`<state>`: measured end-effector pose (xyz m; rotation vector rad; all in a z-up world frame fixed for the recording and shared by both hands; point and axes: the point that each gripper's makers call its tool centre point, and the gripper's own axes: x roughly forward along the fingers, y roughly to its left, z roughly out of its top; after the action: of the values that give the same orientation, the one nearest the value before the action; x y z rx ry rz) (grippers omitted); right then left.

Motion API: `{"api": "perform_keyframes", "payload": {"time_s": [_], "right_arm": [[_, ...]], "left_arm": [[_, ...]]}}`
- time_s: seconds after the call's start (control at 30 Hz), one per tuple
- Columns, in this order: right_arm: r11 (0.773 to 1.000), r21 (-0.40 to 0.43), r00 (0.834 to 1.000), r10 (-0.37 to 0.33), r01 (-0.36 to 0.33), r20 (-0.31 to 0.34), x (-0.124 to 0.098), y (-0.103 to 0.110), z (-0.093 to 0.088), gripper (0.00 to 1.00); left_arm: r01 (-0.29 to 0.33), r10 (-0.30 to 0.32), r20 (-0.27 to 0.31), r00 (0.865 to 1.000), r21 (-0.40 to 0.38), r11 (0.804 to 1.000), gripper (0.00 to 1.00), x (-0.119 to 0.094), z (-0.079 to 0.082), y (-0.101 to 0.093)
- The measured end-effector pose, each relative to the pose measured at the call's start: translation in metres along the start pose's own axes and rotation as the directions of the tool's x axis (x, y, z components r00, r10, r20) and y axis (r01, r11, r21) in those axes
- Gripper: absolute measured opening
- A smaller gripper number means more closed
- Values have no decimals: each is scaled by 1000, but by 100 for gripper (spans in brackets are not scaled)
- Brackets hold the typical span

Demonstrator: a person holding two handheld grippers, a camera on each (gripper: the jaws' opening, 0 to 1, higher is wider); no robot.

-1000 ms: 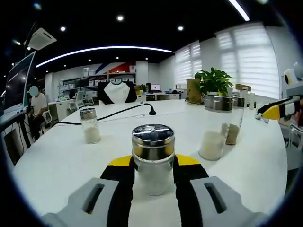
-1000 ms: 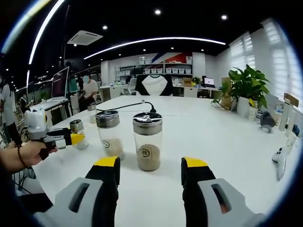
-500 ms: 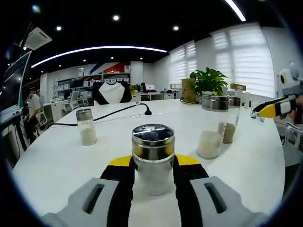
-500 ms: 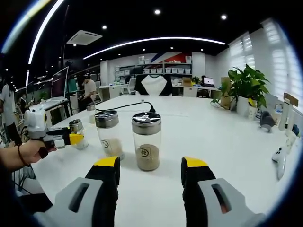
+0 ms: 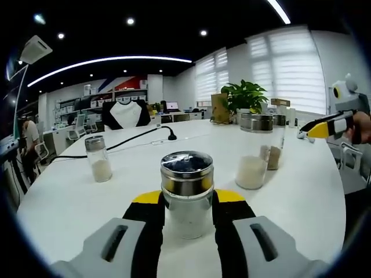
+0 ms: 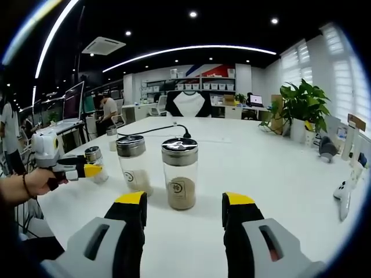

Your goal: Rotate the seasoning bottle until the label or dispensing opening points toward the visible target arrow and the bottle remains upright within the marked orientation range

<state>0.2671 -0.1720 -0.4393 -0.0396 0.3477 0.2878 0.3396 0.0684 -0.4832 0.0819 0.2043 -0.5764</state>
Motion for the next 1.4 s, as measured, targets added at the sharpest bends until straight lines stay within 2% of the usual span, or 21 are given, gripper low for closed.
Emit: {"api": "perform_keyframes", "payload": {"time_s": [0.43, 0.87, 1.1, 1.23, 1.33, 1.4], "right_arm": [[1000, -4, 1000, 7, -7, -2, -2, 2, -1, 52], [999, -16, 1000, 31, -31, -2, -2, 6, -1, 53], [996, -46, 997, 76, -76, -2, -2, 14, 0, 55], [990, -18, 990, 144, -143, 7, -1, 24, 0, 60], [983, -102, 988, 155, -155, -3, -2, 26, 1, 64], [976, -100, 980, 197, -196, 2, -3, 33, 3, 66]], "left_arm": [[84, -84, 4, 996, 6, 996, 34, 0, 0, -1], [210, -210, 2, 978, 33, 977, 34, 3, 1, -3], [252, -252, 5, 968, 40, 967, 34, 4, 2, -4], [269, -269, 5, 963, 44, 962, 34, 4, 2, -4], [277, -277, 3, 961, 46, 960, 34, 3, 2, -5], [274, -274, 2, 962, 51, 960, 34, 3, 1, -5]]}}
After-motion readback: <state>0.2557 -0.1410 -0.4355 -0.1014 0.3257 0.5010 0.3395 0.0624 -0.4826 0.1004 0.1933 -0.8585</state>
